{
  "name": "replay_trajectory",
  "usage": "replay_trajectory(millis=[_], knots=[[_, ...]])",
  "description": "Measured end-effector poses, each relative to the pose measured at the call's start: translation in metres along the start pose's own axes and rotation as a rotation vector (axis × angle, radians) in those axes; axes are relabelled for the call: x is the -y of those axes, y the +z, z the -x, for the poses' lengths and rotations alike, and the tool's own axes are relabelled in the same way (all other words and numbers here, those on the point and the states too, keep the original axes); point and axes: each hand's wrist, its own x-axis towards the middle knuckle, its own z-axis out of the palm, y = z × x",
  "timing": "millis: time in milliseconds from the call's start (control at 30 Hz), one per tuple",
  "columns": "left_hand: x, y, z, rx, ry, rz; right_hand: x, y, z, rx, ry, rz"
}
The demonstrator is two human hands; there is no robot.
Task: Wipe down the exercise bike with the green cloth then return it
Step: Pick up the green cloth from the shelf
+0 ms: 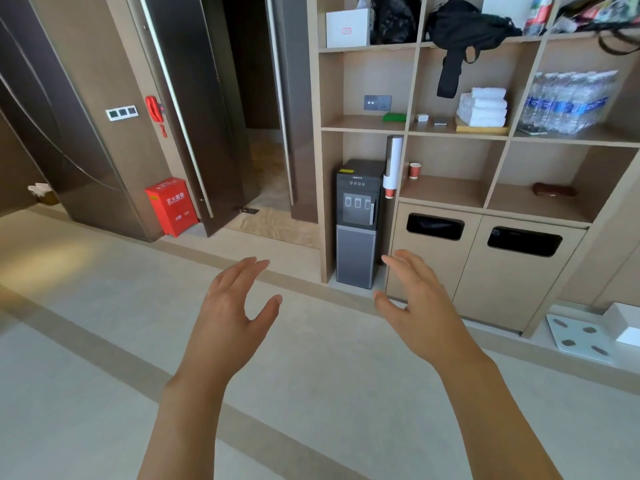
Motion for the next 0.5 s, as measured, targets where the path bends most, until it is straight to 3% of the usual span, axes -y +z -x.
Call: replay_trajectory(millis=[500], knots=[[-0.048, 0.094, -0.171, -0.04, -0.035, -0.072, -0.117, -0.006, -0.186, 0.008, -0.049, -0.105]])
